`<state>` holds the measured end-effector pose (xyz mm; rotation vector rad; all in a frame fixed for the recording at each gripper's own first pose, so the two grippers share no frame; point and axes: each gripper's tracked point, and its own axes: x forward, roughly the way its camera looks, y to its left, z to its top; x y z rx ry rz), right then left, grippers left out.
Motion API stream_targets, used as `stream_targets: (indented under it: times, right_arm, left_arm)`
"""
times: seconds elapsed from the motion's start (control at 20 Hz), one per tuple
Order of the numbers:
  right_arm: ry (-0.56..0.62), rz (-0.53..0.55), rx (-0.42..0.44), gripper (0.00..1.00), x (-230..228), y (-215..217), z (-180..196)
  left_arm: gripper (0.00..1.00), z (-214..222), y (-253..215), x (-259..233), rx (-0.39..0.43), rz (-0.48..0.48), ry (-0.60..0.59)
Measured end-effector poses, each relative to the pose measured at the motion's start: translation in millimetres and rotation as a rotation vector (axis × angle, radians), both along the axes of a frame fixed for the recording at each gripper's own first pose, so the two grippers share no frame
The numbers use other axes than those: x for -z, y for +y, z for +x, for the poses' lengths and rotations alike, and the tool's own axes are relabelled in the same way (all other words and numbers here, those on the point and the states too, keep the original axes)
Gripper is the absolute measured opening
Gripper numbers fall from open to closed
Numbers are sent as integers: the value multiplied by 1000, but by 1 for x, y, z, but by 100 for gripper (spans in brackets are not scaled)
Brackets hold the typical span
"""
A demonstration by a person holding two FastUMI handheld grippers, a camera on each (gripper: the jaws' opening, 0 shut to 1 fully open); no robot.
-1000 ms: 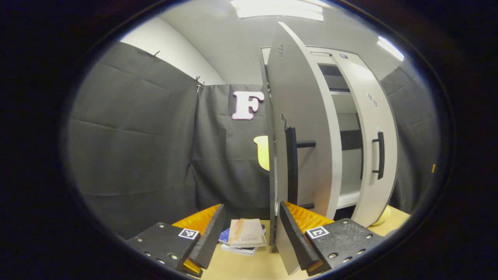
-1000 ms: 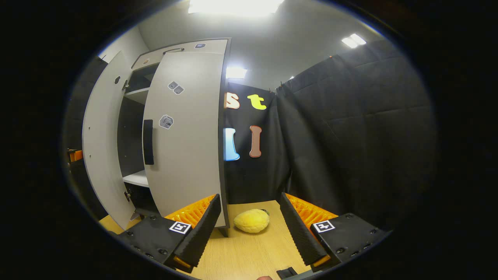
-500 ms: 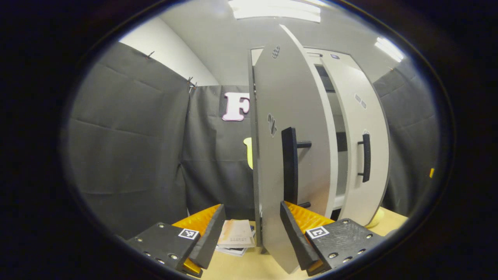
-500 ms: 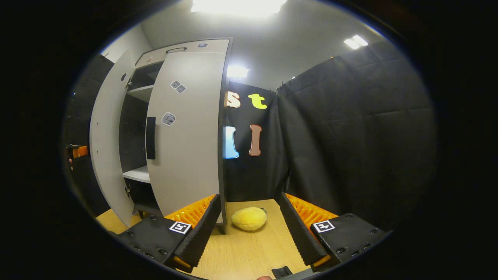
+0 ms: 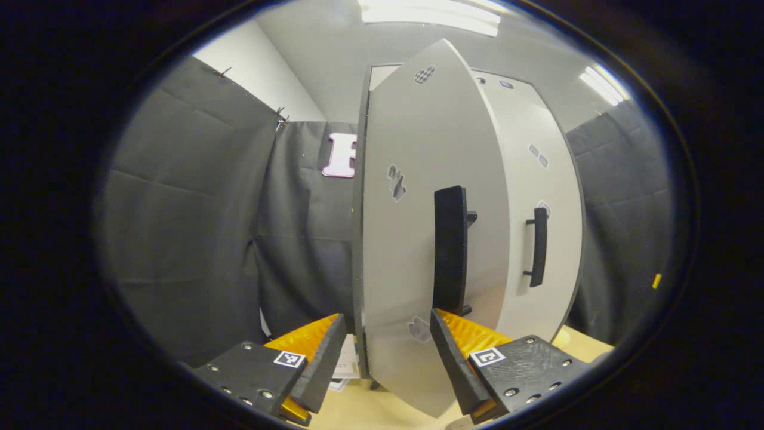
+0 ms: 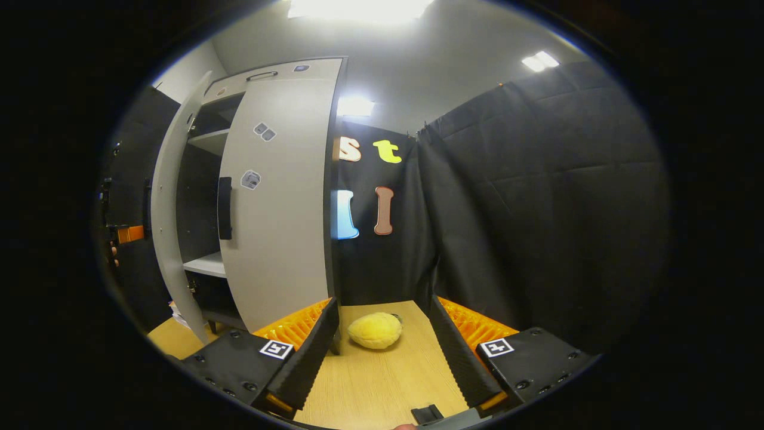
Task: Grasp the bottle in the cabinet with the left hand and place it on the coaster, then close the right door with the right hand and the left door with the left hand.
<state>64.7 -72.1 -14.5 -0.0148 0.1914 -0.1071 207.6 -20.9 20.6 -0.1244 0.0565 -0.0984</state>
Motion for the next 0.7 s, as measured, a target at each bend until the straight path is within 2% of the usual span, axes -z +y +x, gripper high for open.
stream_targets:
  times: [0.2,0.45,0.5,0.55,0.6,0.65,0.7]
  right_arm:
    - [-10,5,-3,98,-2,-1,-6]
    - [-23,-15,-14,98,-8,6,-8]
    - [-24,-15,-17,98,-8,7,-8]
    - [-24,-11,-22,98,-8,7,-9]
    - [-27,-5,-27,98,-9,8,-10]
    - [-32,1,-36,98,-11,8,-10]
    - [-38,4,-47,98,-13,8,-11]
  left_arm:
    - [91,18,-36,-1,60,-28,-1]
    - [91,21,-46,-4,63,3,-20]
    - [77,22,-45,-4,63,4,-23]
    - [91,21,-46,-3,65,6,-18]
    - [91,20,-45,-3,62,7,-13]
    - [84,18,-44,-5,57,11,-11]
    - [84,13,-44,-7,57,13,-18]
